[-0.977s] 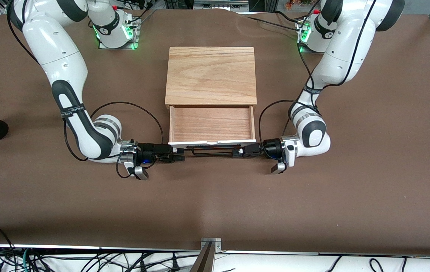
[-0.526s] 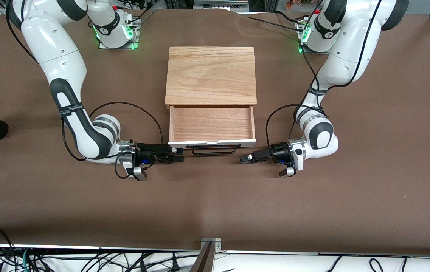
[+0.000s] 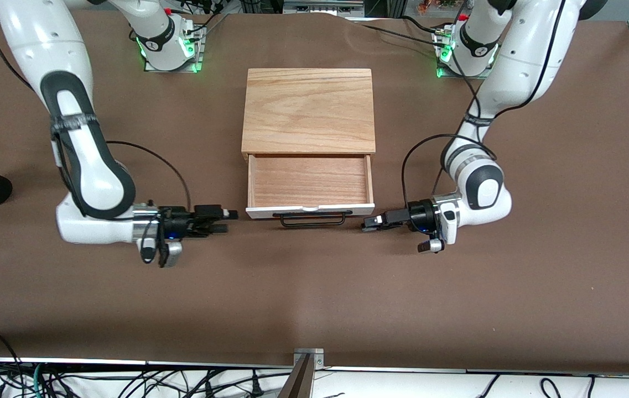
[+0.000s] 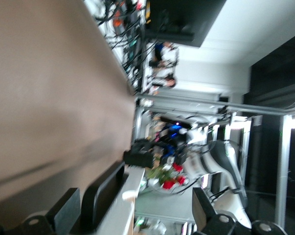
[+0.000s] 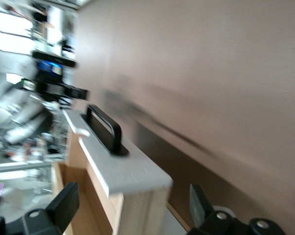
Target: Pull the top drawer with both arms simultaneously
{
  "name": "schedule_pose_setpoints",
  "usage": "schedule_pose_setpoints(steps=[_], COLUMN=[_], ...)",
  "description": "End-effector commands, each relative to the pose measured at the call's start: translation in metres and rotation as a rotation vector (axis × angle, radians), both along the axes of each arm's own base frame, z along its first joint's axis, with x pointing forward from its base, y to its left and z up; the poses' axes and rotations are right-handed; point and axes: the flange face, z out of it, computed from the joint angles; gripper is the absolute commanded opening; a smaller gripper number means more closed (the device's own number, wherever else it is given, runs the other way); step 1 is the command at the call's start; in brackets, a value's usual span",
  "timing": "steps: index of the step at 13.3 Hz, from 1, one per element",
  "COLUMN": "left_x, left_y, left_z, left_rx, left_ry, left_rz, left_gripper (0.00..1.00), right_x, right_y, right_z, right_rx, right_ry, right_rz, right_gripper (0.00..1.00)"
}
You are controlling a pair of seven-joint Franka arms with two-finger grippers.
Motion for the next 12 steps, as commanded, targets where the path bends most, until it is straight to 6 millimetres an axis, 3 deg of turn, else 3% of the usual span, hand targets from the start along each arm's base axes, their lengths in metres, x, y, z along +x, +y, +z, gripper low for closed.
schedule_pose_setpoints(steps=[1, 5, 8, 10, 12], left_x=[-0.003, -0.033, -0.069, -0.094, -0.107], left_y=[0.047, 0.111, 0.133, 0.139, 0.152], left_z=[0.073, 0.163, 0.241, 0.28, 0.309], left_rx=[0.174, 0.481, 0.814, 1.001, 1.143], left_ry=[0.035, 0.012, 0.028, 0.023, 0.011], left_rz=[-0.05, -0.149, -0.231, -0.312, -0.38], left_gripper=[1.0, 1.0, 1.0, 1.0, 1.0], right_x=[-0.017, -0.052, -0.094, -0.128, -0.135], right_y=[-0.034, -0.078, -0.108, -0.118, -0.149], right_z=[0.071, 0.167, 0.233, 0.255, 0.259], right_rx=[-0.293, -0.634, -0.882, -0.963, -0.98], right_ry=[-0.018, -0.024, -0.086, -0.064, -0.024], right_rz=[0.07, 0.128, 0.129, 0.034, -0.05], right_gripper=[1.0, 1.0, 1.0, 1.0, 1.0])
